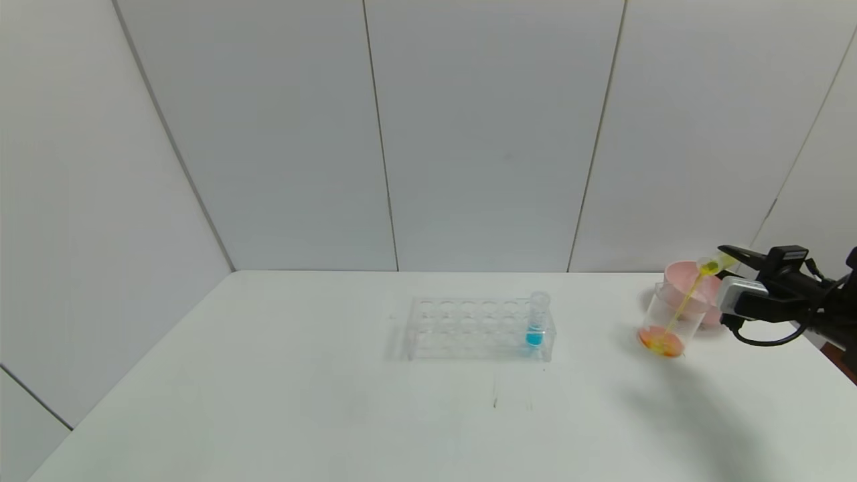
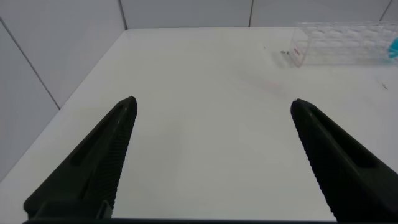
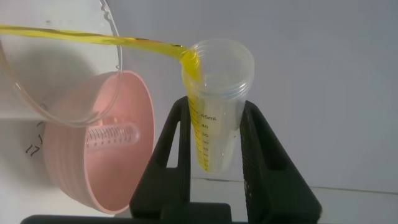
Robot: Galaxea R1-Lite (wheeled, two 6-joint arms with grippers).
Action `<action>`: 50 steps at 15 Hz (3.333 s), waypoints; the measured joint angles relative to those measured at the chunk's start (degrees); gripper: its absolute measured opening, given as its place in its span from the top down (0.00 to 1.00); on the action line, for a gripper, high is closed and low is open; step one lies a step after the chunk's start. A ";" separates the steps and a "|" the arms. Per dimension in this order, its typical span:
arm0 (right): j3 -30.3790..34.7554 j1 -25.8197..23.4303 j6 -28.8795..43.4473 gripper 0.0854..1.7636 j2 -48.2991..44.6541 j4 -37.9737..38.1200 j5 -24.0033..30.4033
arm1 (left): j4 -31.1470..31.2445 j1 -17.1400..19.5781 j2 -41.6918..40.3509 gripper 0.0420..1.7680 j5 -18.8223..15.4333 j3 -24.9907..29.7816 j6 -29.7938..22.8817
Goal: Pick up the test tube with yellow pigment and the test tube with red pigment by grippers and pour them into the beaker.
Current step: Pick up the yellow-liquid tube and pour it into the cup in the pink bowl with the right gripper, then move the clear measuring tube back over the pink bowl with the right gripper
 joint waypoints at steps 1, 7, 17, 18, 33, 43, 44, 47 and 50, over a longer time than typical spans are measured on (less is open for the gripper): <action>0.11 -0.04 0.24 0.73 0.00 -0.38 0.55 | 0.00 0.00 0.00 0.00 0.00 0.00 0.02; 0.15 -0.67 0.35 0.73 0.00 -0.66 0.83 | 0.00 0.00 0.00 0.00 0.00 0.00 0.00; -0.40 -0.52 -0.22 0.73 0.02 -0.83 0.80 | 0.00 0.00 0.00 0.00 0.00 0.00 0.00; -0.40 -0.45 -0.79 0.73 0.04 -1.37 0.80 | 0.00 0.00 0.00 0.00 0.00 0.00 0.00; -0.02 -0.04 -4.29 0.73 0.34 -4.22 -0.22 | 0.00 0.00 0.00 0.00 0.00 0.00 0.00; -0.46 0.02 -4.84 0.73 1.13 -5.45 -1.55 | 0.00 0.00 0.00 0.00 0.00 0.00 0.00; -0.57 0.18 -4.82 0.73 1.18 -5.42 -1.61 | 0.00 0.00 0.00 0.00 0.00 0.00 0.00; -1.10 0.88 -4.11 0.73 1.22 -5.36 -3.52 | 0.00 0.00 0.00 0.00 0.00 0.00 0.00; -5.42 2.06 2.04 0.73 1.07 -2.85 -11.03 | 0.00 0.00 0.00 0.00 0.00 0.00 0.00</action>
